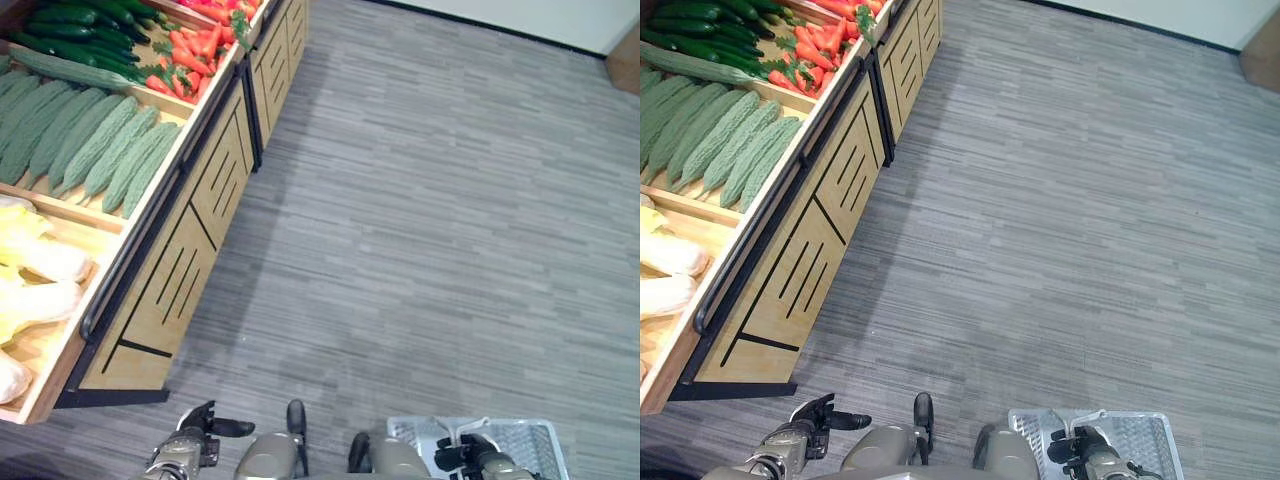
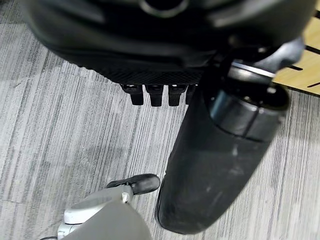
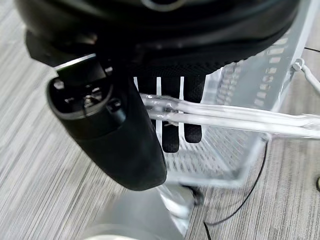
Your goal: Get the vegetables into the basket
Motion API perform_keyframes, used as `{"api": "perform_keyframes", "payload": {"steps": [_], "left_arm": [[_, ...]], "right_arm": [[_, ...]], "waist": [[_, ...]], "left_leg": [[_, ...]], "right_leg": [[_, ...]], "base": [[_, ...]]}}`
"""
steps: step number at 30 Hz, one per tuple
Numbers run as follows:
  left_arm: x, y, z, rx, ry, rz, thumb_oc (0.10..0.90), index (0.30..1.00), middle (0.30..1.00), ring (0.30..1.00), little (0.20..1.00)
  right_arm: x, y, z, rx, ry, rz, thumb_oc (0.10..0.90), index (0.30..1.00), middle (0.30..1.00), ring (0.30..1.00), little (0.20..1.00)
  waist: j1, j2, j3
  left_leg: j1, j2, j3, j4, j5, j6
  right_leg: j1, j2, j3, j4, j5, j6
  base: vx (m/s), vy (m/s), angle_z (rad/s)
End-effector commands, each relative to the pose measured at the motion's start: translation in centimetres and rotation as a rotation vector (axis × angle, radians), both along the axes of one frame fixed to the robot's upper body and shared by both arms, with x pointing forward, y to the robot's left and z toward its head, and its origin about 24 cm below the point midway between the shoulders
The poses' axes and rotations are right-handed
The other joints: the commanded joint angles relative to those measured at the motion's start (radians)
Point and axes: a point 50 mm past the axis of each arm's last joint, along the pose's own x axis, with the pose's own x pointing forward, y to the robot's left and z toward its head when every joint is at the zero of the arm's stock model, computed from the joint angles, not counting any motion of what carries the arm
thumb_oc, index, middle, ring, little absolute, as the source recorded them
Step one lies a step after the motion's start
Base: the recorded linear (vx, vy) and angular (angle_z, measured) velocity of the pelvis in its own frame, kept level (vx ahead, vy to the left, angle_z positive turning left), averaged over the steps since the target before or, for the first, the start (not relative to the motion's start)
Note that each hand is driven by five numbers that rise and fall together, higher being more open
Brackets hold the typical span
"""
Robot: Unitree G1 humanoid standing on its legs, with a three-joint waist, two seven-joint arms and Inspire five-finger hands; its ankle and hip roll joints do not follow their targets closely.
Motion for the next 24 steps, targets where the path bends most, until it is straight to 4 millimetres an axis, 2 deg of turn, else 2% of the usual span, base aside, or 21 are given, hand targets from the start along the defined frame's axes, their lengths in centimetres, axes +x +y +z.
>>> {"api": "perform_keyframes", "payload": {"steps": [1, 3, 4, 5, 6, 7, 8, 10, 13, 14, 17, 20, 22, 23, 24], "left_arm": [[-1.3, 0.6, -0.2, 0.018, 0.033, 0.005, 0.900, 1.000, 1.000, 1.000, 1.000], [-1.6, 0.7, -0.3, 0.021, 0.043, 0.007, 0.900, 1.000, 1.000, 1.000, 1.000], [-1.8, 0.8, -0.3, 0.025, 0.051, 0.005, 0.900, 1.000, 1.000, 1.000, 1.000], [-1.9, 0.8, -0.3, 0.026, 0.054, 0.010, 0.900, 1.000, 1.000, 1.000, 1.000], [-1.9, 0.8, -0.3, 0.026, 0.054, 0.010, 0.900, 1.000, 1.000, 1.000, 1.000], [-1.9, 0.8, -0.3, 0.027, 0.053, 0.014, 0.900, 1.000, 1.000, 1.000, 1.000], [-1.9, 0.8, -0.3, 0.026, 0.049, 0.021, 0.900, 1.000, 1.000, 1.000, 1.000], [-1.8, 0.5, -0.4, 0.022, 0.049, 0.023, 0.900, 1.000, 1.000, 1.000, 1.000], [-1.9, 0.4, -0.5, 0.020, 0.052, 0.025, 0.900, 1.000, 1.000, 1.000, 1.000], [-1.9, 0.2, -0.6, 0.014, 0.053, 0.029, 0.900, 1.000, 1.000, 1.000, 1.000], [-2.2, 0.0, -0.7, 0.008, 0.058, 0.043, 0.900, 1.000, 1.000, 1.000, 1.000], [-1.8, -0.8, -0.8, -0.016, 0.051, 0.053, 0.900, 1.000, 1.000, 1.000, 1.000], [-1.6, -0.9, -0.8, -0.022, 0.046, 0.052, 0.900, 1.000, 1.000, 1.000, 1.000], [-1.2, -1.1, -0.8, -0.028, 0.038, 0.058, 0.900, 1.000, 1.000, 1.000, 1.000], [-1.2, -1.1, -0.8, -0.028, 0.038, 0.058, 0.900, 1.000, 1.000, 1.000, 1.000]], "right_arm": [[-0.6, -1.2, 0.3, -0.030, 0.012, 0.006, 0.400, 0.300, 0.300, 0.300, 0.300], [-0.6, -1.2, 0.3, -0.023, 0.009, -0.005, 0.400, 0.300, 0.300, 0.300, 0.300], [-0.7, -1.0, 0.2, -0.017, 0.012, -0.013, 0.400, 0.300, 0.300, 0.300, 0.300], [-0.7, -1.0, 0.1, -0.013, 0.010, -0.013, 0.400, 0.300, 0.300, 0.300, 0.300], [-0.7, -1.0, 0.1, -0.013, 0.010, -0.013, 0.400, 0.300, 0.300, 0.300, 0.300], [-0.8, -1.0, 0.1, -0.012, 0.011, -0.018, 0.400, 0.300, 0.300, 0.300, 0.300], [-0.8, -0.9, 0.1, -0.008, 0.007, -0.026, 0.400, 0.300, 0.300, 0.300, 0.300], [-0.9, -0.9, 0.1, -0.010, 0.011, -0.023, 0.400, 0.300, 0.300, 0.300, 0.300], [-1.0, -1.0, 0.1, -0.011, 0.016, -0.023, 0.400, 0.300, 0.300, 0.300, 0.300], [-1.4, -1.0, 0.0, -0.009, 0.024, -0.030, 0.400, 0.300, 0.300, 0.300, 0.300], [-1.8, -1.0, 0.0, -0.010, 0.035, -0.035, 0.400, 0.300, 0.300, 0.300, 0.300], [-2.3, -1.4, 0.0, -0.021, 0.039, -0.055, 0.400, 0.300, 0.300, 0.300, 0.300], [-2.4, -1.5, 0.0, -0.026, 0.041, -0.062, 0.400, 0.300, 0.300, 0.300, 0.300], [-2.3, -1.3, 0.0, -0.018, 0.037, -0.048, 0.400, 0.300, 0.300, 0.300, 0.300], [-2.3, -1.3, 0.0, -0.018, 0.037, -0.048, 0.400, 0.300, 0.300, 0.300, 0.300]], "waist": [[0.009, 0.031, 0.015], [0.005, 0.036, 0.017], [0.003, 0.034, 0.018], [0.000, 0.033, 0.020], [-0.001, 0.034, 0.022], [-0.007, 0.033, 0.023], [-0.010, 0.028, 0.023], [-0.016, 0.025, 0.019], [-0.021, 0.021, 0.018], [-0.024, 0.018, 0.013], [-0.030, 0.022, 0.003], [-0.045, 0.028, 0.001], [-0.049, 0.028, 0.002], [-0.061, 0.026, 0.008], [-0.061, 0.026, 0.008]], "left_leg": [[-0.011, 0.037, -0.032, 0.067, -0.088, -0.055], [-0.003, 0.035, -0.045, 0.066, -0.084, -0.056], [0.002, 0.029, -0.060, 0.072, -0.087, -0.057], [0.006, 0.025, -0.073, 0.074, -0.089, -0.058], [0.008, 0.025, -0.074, 0.074, -0.089, -0.058], [0.010, 0.020, -0.095, 0.079, -0.092, -0.059], [0.002, 0.007, -0.129, 0.089, -0.090, -0.066], [0.001, -0.005, -0.174, 0.088, -0.089, -0.070], [0.010, -0.015, -0.218, 0.091, -0.090, -0.081], [0.021, -0.015, -0.263, 0.084, -0.086, -0.091], [0.033, -0.003, -0.306, 0.058, -0.072, -0.106], [0.020, 0.008, -0.401, 0.077, -0.059, -0.138], [0.009, 0.010, -0.412, 0.090, -0.057, -0.143], [-0.013, 0.016, -0.391, 0.117, -0.060, -0.149], [-0.013, 0.016, -0.391, 0.117, -0.060, -0.149]], "right_leg": [[0.053, 0.044, 0.047, -0.262, 0.215, 0.016], [0.047, 0.057, 0.072, -0.325, 0.232, 0.020], [0.036, 0.092, 0.129, -0.408, 0.236, 0.028], [0.033, 0.111, 0.165, -0.440, 0.232, 0.031], [0.036, 0.112, 0.164, -0.441, 0.233, 0.031], [0.026, 0.135, 0.215, -0.463, 0.229, 0.034], [0.010, 0.170, 0.299, -0.500, 0.227, 0.037], [0.000, 0.199, 0.363, -0.536, 0.229, 0.037], [-0.013, 0.218, 0.386, -0.523, 0.234, 0.039], [0.007, 0.221, 0.374, -0.497, 0.193, 0.016], [0.013, 0.229, 0.355, -0.473, 0.157, -0.003], [0.034, 0.211, 0.253, -0.433, 0.090, -0.038], [0.040, 0.205, 0.223, -0.431, 0.079, -0.045], [0.056, 0.183, 0.160, -0.429, 0.066, -0.055], [0.056, 0.183, 0.160, -0.429, 0.066, -0.055]], "base": [[0.05, 0.083, 0.54], [0.07, 0.059, 0.39], [0.09, -0.012, 0.34], [0.07, -0.018, 0.47], [0.06, -0.039, 0.53], [0.07, -0.088, 0.48], [0.10, -0.136, 0.64], [0.10, -0.146, 0.99], [0.13, -0.194, 0.90], [0.18, -0.258, 1.19], [0.16, -0.252, 0.96], [0.18, -0.377, 0.70], [0.08, -0.197, 1.99], [0.08, -0.208, 1.81], [0.07, -0.172, 1.43]]}}
